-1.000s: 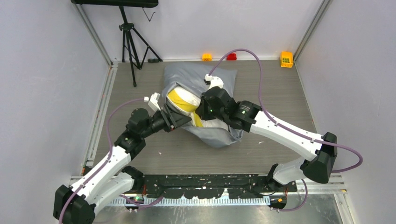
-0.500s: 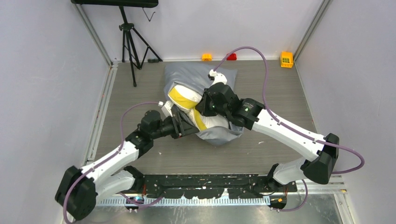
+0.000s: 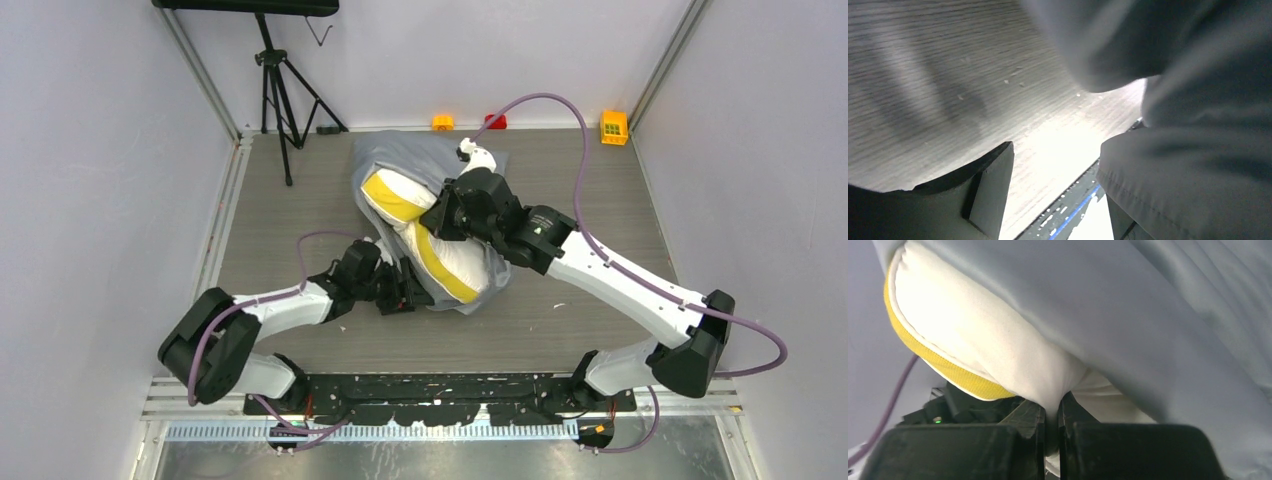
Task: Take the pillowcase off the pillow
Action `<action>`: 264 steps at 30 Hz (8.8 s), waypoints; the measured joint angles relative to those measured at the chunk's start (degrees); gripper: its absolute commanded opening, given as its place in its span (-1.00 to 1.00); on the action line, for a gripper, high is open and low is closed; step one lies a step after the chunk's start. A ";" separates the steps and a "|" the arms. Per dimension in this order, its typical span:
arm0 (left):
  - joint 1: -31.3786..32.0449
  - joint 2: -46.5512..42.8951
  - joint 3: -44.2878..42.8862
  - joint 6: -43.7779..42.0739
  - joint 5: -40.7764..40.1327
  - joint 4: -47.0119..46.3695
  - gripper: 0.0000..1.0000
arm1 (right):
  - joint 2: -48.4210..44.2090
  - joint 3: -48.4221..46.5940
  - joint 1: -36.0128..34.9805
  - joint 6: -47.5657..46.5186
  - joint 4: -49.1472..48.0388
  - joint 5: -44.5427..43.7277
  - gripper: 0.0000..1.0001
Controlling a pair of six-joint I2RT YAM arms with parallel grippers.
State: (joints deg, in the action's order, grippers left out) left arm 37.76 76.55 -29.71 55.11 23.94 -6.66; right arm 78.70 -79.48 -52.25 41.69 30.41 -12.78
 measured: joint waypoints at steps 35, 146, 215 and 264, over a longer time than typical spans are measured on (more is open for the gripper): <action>2.01 -33.92 -15.96 3.54 -9.79 23.17 0.54 | -6.01 0.04 2.12 0.94 0.17 -2.16 -1.00; -0.83 -30.77 -25.35 -13.84 -16.35 41.27 -1.00 | -21.68 21.53 37.79 -7.48 2.97 0.33 -0.93; -24.61 4.83 -12.24 -12.28 -1.64 11.58 -1.00 | 31.19 -3.85 17.09 -18.97 -10.80 0.85 -0.99; -30.88 -13.55 -16.15 -22.82 -2.99 39.65 -1.00 | -15.56 17.22 37.09 -11.78 7.52 18.91 0.78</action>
State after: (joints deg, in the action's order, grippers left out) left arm 6.87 63.00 -45.87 32.29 20.95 32.99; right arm 63.13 -62.26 -15.16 29.91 37.93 6.13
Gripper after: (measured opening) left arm 0.036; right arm 0.884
